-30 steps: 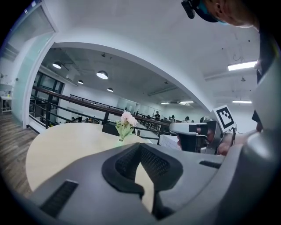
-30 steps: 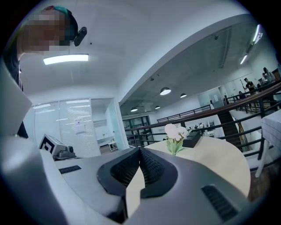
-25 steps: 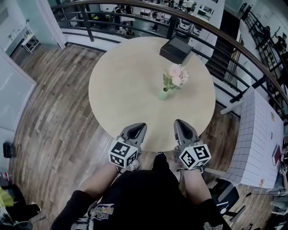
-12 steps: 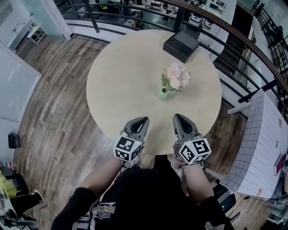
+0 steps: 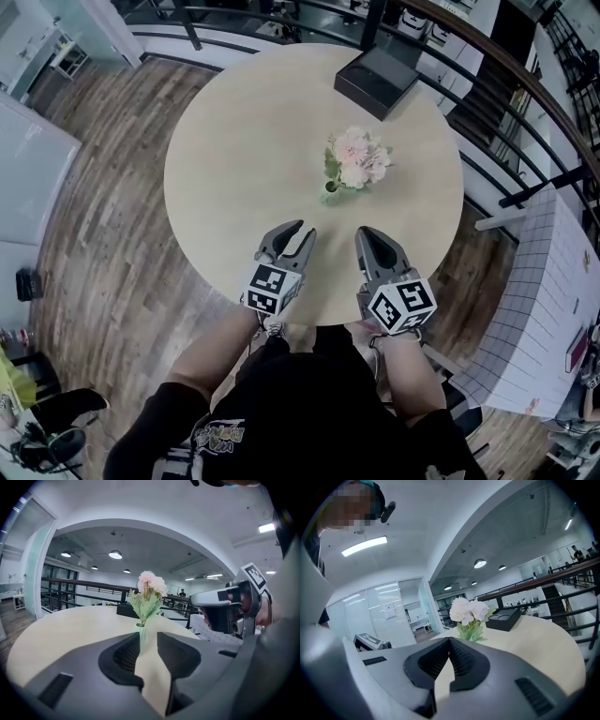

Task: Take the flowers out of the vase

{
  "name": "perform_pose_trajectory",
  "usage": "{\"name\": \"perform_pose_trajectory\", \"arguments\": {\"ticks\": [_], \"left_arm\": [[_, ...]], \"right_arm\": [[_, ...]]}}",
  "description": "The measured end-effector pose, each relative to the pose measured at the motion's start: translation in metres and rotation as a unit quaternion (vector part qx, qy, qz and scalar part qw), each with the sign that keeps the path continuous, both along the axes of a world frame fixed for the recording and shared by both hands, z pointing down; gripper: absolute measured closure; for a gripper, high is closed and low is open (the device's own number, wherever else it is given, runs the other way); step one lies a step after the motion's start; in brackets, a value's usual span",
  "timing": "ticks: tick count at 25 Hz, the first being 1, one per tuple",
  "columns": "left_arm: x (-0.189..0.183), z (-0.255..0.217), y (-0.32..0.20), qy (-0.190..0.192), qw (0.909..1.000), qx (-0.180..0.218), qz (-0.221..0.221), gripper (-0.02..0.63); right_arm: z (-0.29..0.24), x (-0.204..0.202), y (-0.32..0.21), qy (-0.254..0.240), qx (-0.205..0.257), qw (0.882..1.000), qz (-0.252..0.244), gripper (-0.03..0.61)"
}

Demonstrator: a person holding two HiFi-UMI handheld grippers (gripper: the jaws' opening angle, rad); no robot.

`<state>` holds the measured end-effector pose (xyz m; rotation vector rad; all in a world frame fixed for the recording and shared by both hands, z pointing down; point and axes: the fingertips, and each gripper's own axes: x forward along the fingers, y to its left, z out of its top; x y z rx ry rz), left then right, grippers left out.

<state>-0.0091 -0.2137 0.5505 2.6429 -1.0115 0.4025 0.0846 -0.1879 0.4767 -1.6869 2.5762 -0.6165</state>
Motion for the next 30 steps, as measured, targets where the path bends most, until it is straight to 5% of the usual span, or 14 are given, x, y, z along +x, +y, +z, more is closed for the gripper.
{"name": "perform_pose_trajectory", "arguments": {"ticks": [9, 26, 30], "left_arm": [[0.042, 0.042, -0.054, -0.050, 0.9984, 0.025, 0.011, 0.394], [0.076, 0.073, -0.100, -0.058, 0.9967, 0.036, 0.043, 0.377], [0.074, 0.076, -0.101, -0.053, 0.9971, 0.035, 0.042, 0.379]], "right_arm": [[0.033, 0.013, -0.023, -0.001, -0.025, 1.000, -0.018, 0.557], [0.071, 0.020, -0.061, -0.010, -0.048, 0.998, -0.035, 0.552], [0.077, 0.012, -0.071, -0.027, -0.056, 0.997, -0.047, 0.469]]}}
